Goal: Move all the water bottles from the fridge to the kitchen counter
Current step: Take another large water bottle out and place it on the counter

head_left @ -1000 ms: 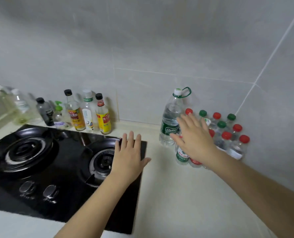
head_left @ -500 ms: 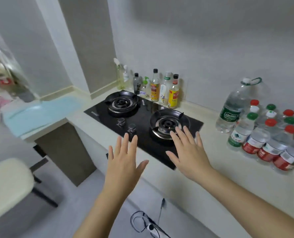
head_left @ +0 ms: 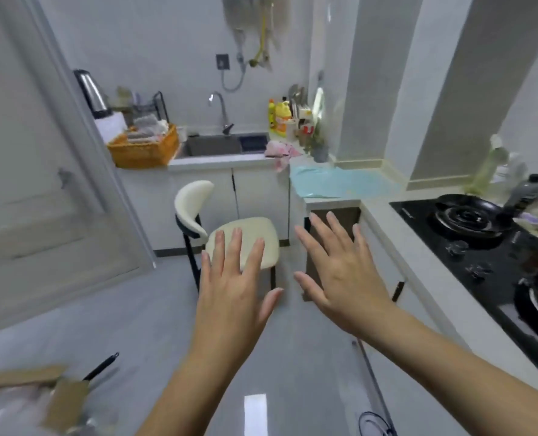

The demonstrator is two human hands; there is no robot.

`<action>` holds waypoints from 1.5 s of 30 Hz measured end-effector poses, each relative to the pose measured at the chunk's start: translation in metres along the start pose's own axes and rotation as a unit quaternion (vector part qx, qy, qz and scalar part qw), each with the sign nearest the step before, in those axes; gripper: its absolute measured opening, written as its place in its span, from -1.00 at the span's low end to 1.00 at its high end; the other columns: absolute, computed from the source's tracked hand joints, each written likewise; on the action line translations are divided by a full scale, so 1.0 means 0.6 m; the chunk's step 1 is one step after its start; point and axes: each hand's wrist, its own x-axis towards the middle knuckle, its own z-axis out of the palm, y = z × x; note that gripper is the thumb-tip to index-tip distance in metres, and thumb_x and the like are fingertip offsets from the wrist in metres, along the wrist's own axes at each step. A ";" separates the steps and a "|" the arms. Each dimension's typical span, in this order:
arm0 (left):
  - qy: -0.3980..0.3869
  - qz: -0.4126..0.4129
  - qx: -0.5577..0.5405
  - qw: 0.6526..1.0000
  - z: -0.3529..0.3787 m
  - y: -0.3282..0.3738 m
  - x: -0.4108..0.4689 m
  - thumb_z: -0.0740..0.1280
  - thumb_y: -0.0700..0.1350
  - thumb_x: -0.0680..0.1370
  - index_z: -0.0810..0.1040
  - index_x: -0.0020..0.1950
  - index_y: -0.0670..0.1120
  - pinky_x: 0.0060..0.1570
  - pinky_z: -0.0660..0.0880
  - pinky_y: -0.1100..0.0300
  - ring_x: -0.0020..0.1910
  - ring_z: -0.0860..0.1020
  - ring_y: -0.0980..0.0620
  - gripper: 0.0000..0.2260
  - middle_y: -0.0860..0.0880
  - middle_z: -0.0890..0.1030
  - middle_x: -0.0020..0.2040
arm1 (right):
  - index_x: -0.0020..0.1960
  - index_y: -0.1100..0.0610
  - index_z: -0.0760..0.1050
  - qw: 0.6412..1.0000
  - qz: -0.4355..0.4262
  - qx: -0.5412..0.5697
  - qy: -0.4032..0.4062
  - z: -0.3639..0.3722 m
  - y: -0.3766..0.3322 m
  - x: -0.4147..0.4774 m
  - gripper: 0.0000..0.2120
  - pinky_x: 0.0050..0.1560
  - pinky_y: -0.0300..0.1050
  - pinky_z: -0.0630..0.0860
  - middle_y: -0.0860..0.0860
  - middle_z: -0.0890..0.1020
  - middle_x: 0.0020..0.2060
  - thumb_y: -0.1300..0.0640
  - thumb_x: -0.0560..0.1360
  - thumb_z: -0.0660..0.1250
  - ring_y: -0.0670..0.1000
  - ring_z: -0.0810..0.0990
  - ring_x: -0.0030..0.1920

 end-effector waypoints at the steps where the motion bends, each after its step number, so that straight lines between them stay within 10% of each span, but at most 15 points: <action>1: 0.016 -0.014 0.008 1.000 -0.029 -0.039 -0.017 0.33 0.16 0.47 0.31 0.50 -0.08 0.46 0.08 -0.20 0.55 0.07 -0.24 -0.34 -0.20 0.21 0.54 | 0.56 0.01 0.13 0.999 -0.030 0.011 0.010 0.001 -0.050 0.020 -0.38 0.48 0.29 0.08 0.09 0.22 0.55 -0.23 0.56 0.01 0.17 0.12 0.56; 21: 0.157 -0.315 0.210 0.912 -0.363 -0.542 -0.316 0.37 0.13 0.47 0.26 0.50 -0.04 0.45 0.09 -0.19 0.55 0.05 -0.19 -0.34 -0.18 0.20 0.54 | 0.54 0.05 0.21 0.910 -0.371 0.166 0.087 0.048 -0.763 0.243 -0.42 0.46 0.36 0.14 0.12 0.27 0.53 -0.19 0.60 0.04 0.21 0.15 0.55; 36: 0.222 -0.602 0.358 0.679 -0.606 -0.776 -0.465 0.33 0.11 0.55 0.18 0.54 -0.05 0.52 -0.08 -0.13 0.58 -0.11 -0.13 -0.36 -0.13 0.06 0.59 | 0.57 0.05 0.13 0.783 -0.522 0.333 0.053 0.008 -1.300 0.292 -0.41 0.53 0.27 -0.14 0.14 0.13 0.57 -0.11 0.61 0.16 0.20 -0.06 0.58; 45: 0.242 -0.656 0.339 0.630 -0.743 -0.999 -0.513 0.30 0.09 0.57 0.14 0.55 -0.05 0.52 0.00 -0.15 0.57 -0.05 -0.16 -0.37 -0.14 0.09 0.58 | 0.59 0.01 0.00 0.758 -0.551 0.347 0.047 -0.043 -1.556 0.341 -0.39 0.53 0.28 -0.14 0.11 0.04 0.59 -0.11 0.63 0.11 0.17 -0.12 0.59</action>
